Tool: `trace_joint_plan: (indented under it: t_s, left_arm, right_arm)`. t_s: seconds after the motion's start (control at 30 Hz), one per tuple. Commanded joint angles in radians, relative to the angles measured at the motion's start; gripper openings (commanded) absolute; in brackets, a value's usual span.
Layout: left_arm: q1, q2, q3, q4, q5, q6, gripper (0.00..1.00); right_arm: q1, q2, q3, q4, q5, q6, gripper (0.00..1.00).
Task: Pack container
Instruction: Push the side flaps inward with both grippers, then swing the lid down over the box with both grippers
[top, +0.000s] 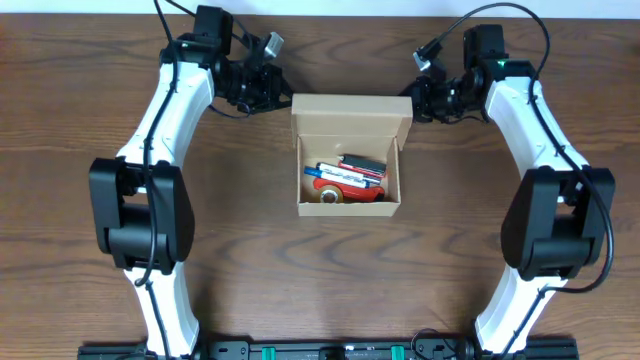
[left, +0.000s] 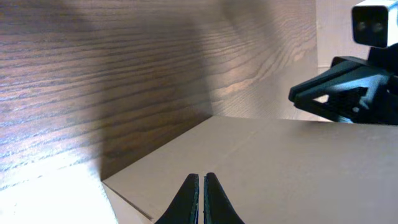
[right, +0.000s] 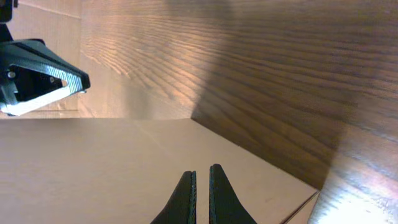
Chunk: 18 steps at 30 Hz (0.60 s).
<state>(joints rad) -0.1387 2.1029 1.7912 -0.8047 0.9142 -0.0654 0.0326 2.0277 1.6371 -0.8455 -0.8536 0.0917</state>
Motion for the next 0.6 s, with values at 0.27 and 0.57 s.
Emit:
trace_joint_plan:
  t_s: [0.27, 0.57]
  left_arm:
    - [-0.008, -0.037, 0.019, -0.037, -0.026, 0.044, 0.06]
    - [-0.023, -0.099, 0.019, -0.09, -0.105, 0.075, 0.06]
  right_arm:
    - [0.06, -0.093, 0.022, -0.072, 0.097, -0.064, 0.01]
    - [0.091, -0.217, 0.022, -0.161, 0.193, -0.115, 0.01]
